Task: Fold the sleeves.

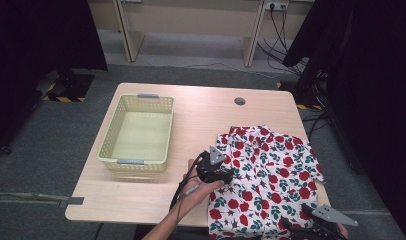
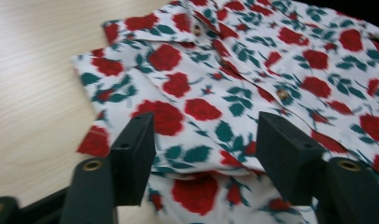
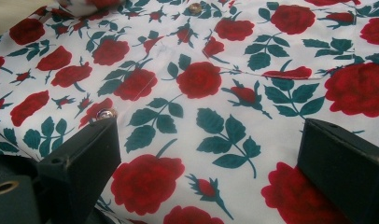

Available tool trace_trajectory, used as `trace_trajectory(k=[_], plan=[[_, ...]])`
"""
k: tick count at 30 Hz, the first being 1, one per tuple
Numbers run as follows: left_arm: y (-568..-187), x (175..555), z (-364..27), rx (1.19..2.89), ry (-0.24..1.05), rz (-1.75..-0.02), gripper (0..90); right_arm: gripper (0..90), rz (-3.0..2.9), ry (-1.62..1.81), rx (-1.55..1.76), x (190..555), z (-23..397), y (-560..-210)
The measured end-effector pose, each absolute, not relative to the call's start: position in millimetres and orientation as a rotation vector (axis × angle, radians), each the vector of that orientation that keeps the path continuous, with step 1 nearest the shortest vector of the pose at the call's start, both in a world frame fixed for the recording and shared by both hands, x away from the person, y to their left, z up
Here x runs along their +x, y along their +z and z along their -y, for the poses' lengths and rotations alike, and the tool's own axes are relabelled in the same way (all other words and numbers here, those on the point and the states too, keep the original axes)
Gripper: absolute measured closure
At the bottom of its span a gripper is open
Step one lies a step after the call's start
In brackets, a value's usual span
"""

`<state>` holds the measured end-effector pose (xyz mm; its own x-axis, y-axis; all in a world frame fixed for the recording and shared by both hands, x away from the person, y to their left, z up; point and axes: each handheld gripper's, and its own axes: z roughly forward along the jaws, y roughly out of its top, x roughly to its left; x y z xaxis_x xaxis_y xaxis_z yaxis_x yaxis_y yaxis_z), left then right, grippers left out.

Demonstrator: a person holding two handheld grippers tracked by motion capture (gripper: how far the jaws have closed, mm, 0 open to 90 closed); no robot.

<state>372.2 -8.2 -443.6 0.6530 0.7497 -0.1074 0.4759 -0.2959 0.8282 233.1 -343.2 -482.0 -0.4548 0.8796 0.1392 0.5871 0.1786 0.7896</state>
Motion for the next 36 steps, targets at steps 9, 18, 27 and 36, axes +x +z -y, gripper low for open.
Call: trace_trajectory(k=[9, 18, 27, 36], plan=[[-462.0, 394.8, -9.0, 1.943, 0.329, -1.107, 22.4, 6.1, -2.116, 1.166, 1.383, 233.5, 342.7, -482.5], [-475.0, 412.9, -9.3, 1.92, 0.302, -1.171, 25.4, 6.2, -2.127, 1.163, 1.381, 233.7, 341.8, -483.4], [-478.5, 418.8, -2.5, 1.954, 0.337, -1.107, 62.3, 6.3, -2.131, 1.166, 1.378, 233.8, 341.1, -483.5], [-465.0, 414.3, 6.9, 1.967, 0.367, -0.977, 87.1, 6.4, -2.132, 1.168, 1.376, 233.9, 341.3, -483.7]])
